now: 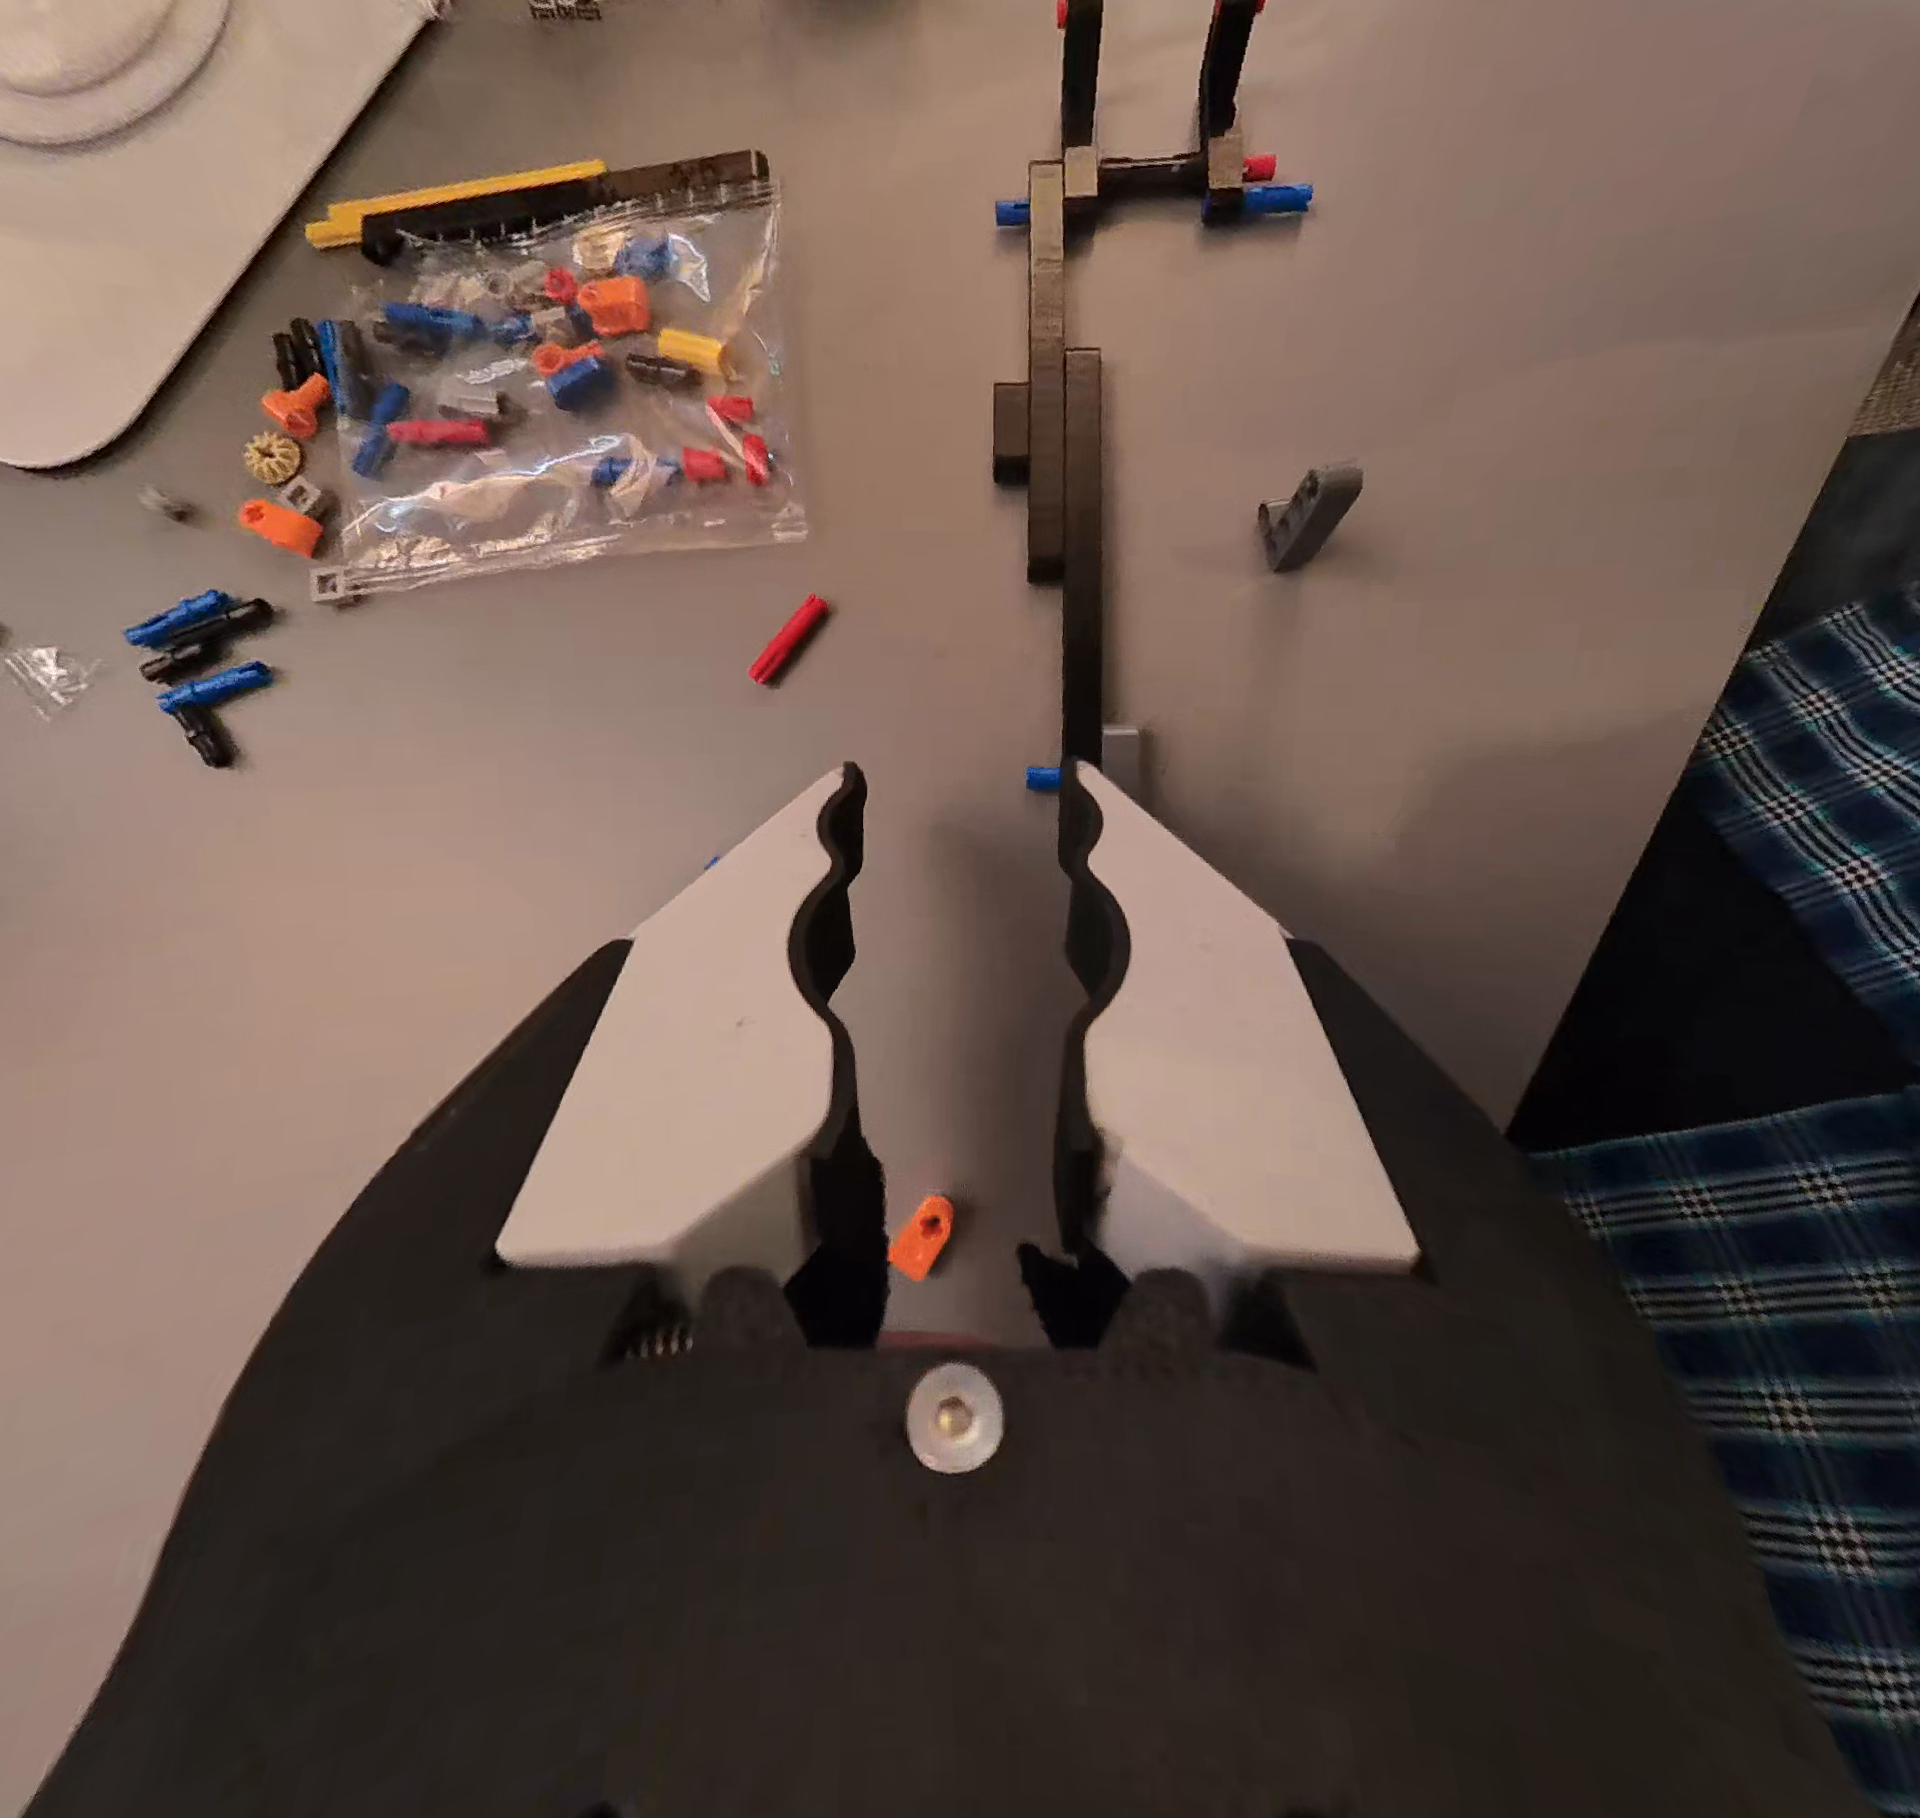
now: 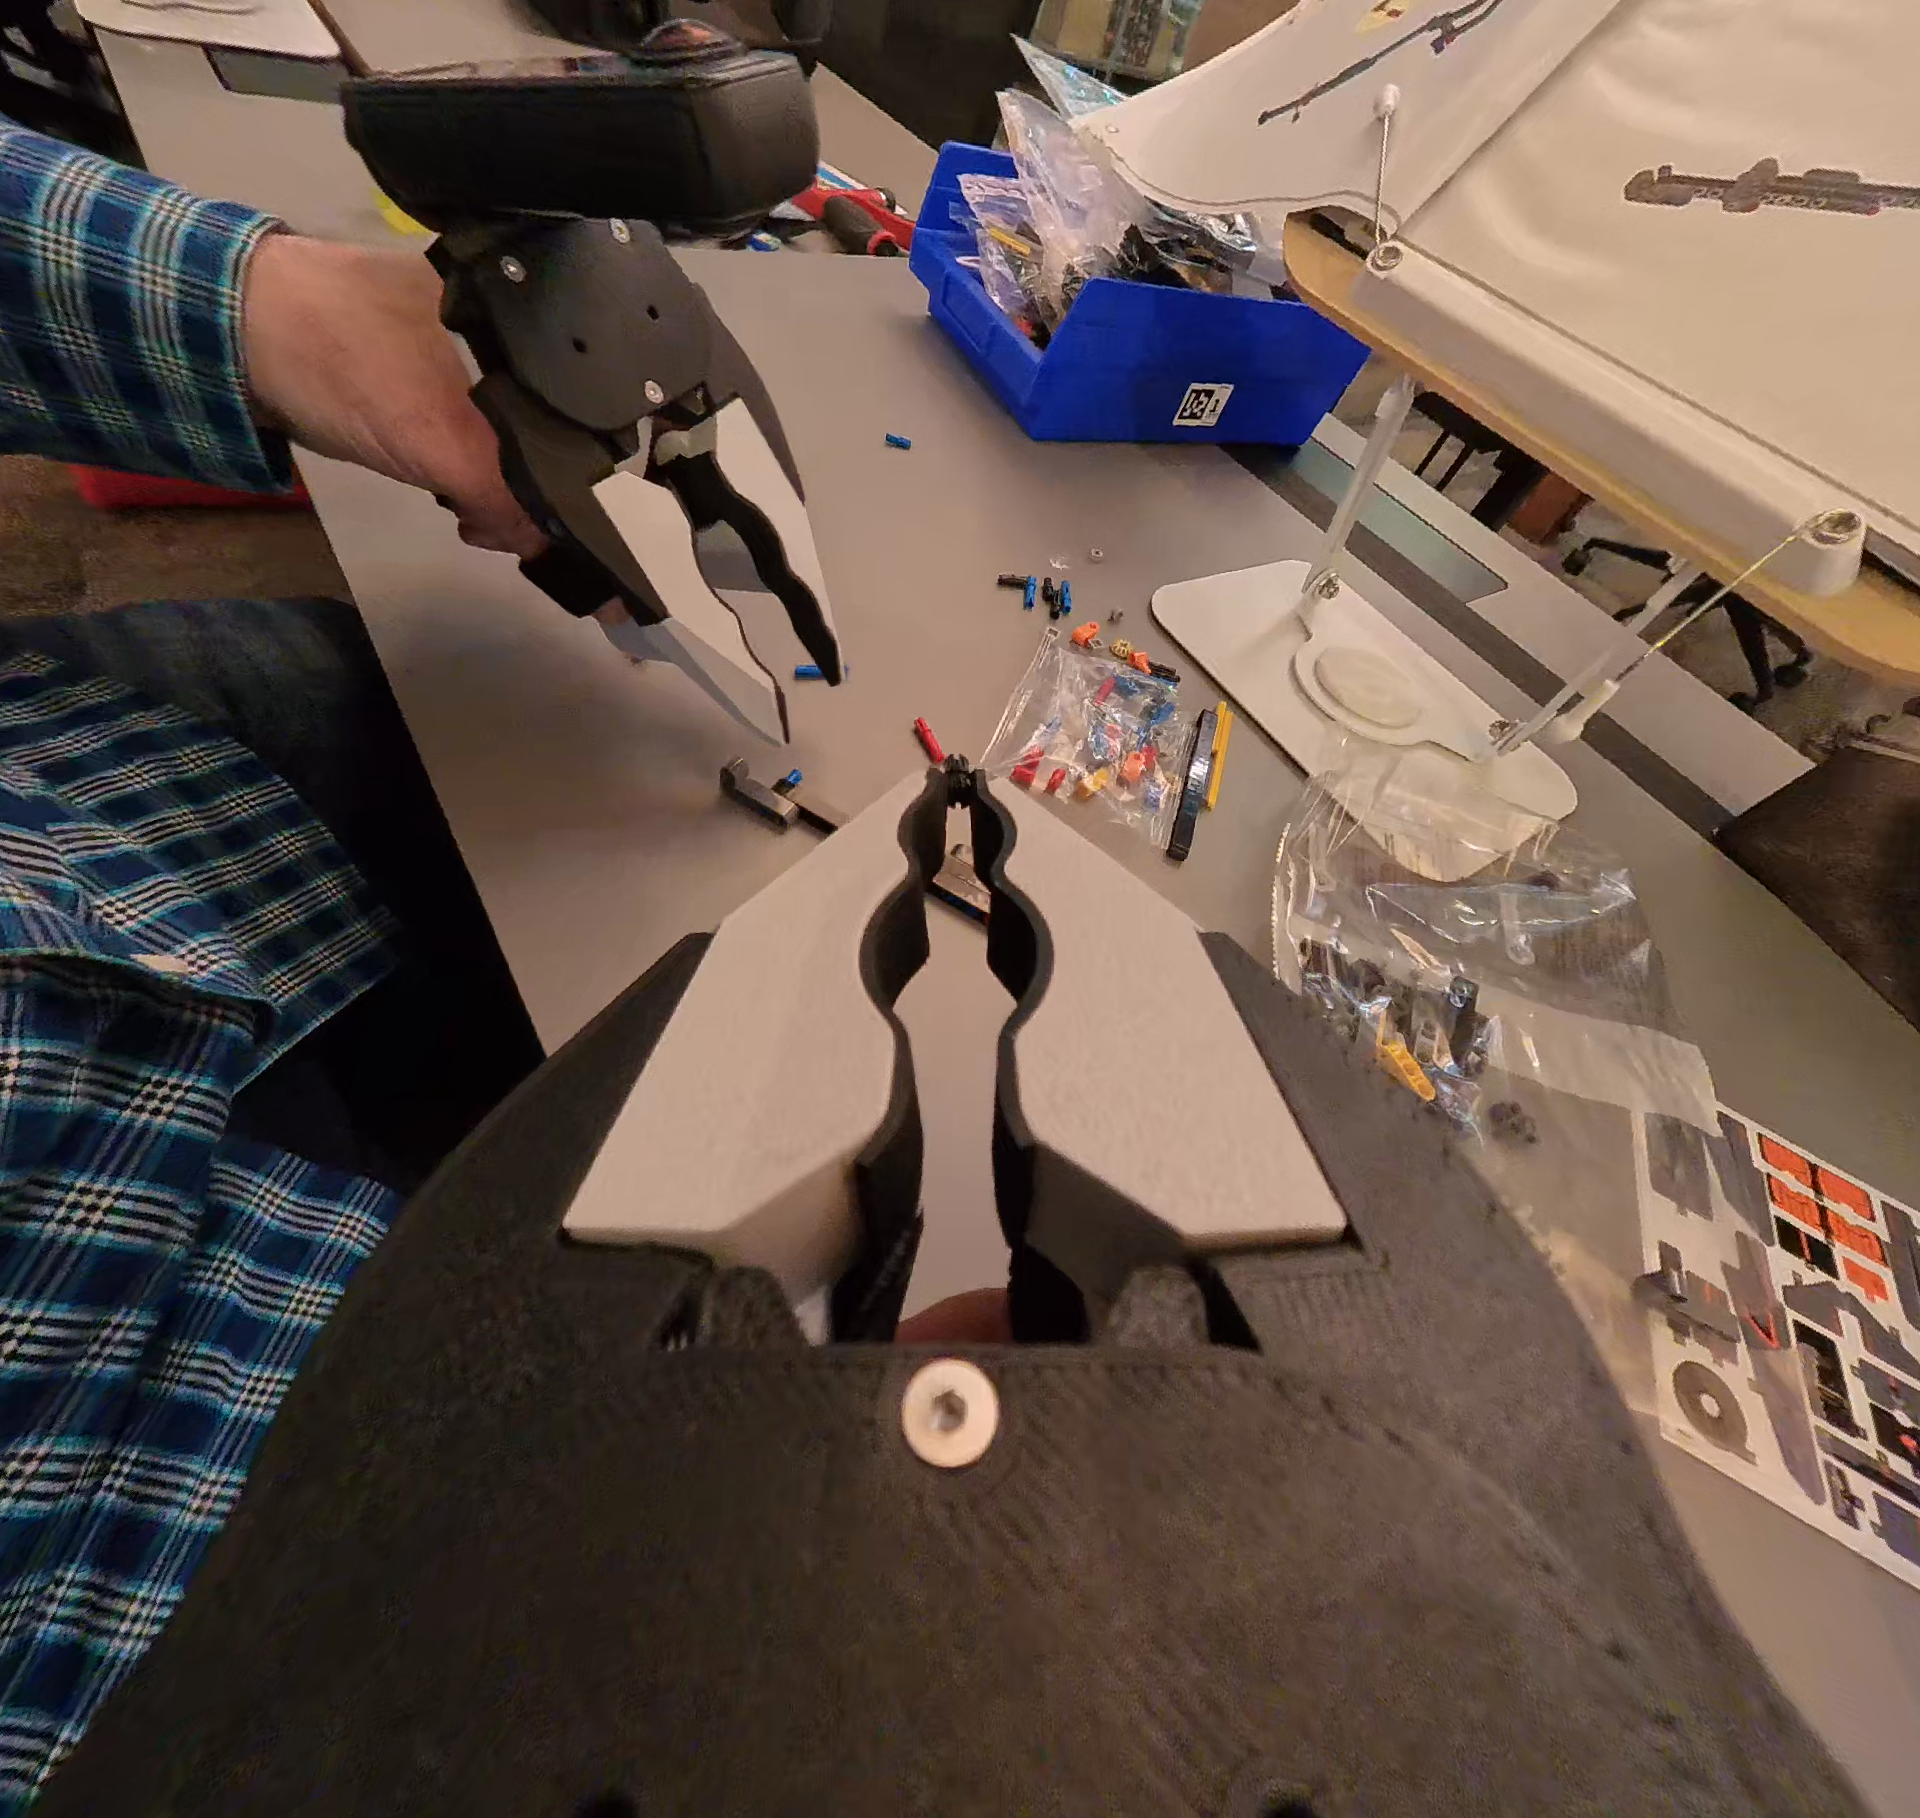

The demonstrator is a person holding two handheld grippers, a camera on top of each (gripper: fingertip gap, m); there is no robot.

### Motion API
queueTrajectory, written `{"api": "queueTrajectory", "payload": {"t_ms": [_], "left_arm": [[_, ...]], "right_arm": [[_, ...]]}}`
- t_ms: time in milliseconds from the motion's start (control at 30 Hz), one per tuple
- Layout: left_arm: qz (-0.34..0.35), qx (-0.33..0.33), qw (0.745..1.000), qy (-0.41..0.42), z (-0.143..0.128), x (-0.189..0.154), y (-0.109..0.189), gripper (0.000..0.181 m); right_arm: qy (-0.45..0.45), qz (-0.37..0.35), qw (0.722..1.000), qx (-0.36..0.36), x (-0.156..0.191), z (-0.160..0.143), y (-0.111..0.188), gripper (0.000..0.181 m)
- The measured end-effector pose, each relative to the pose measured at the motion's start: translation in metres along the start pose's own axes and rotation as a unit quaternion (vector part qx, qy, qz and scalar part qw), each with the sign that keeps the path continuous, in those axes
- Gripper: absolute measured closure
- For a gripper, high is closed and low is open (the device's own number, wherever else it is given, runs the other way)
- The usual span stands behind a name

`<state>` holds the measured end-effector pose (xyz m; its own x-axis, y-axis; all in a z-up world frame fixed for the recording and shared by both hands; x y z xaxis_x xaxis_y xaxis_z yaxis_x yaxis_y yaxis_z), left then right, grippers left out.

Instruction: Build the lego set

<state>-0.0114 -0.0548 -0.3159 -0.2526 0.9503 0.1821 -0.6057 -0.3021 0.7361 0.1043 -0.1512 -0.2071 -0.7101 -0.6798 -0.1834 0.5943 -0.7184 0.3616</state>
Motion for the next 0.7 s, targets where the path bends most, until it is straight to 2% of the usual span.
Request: {"api": "queueTrajectory", "payload": {"t_ms": [167,400,700], "left_arm": [[-0.005,0.011,1.000,-0.005,0.006,-0.001,-0.003,0.141],[0.012,0.040,0.999,-0.026,-0.002,-0.009,-0.015,0.143],[0.021,0.037,0.999,-0.015,0.004,-0.007,-0.016,0.142]], "right_arm": [[-0.003,0.001,1.000,-0.015,0.001,0.001,0.006,0.180],[-0.007,-0.004,1.000,-0.027,-0.001,0.001,0.013,0.179],[-0.014,-0.010,0.999,-0.044,-0.003,0.001,0.022,0.180]]}}
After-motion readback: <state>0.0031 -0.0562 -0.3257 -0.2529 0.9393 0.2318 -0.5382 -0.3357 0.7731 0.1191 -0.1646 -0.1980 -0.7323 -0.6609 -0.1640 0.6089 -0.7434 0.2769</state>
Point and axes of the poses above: each gripper's, where its closed fingertips meet, y back along the fingers, z out of its top, x = y × z across the jaws, the point moved 2 cm from there along y, back along the fingers, and after that the axes turned 9 degrees about z, right-handed, at the moved point
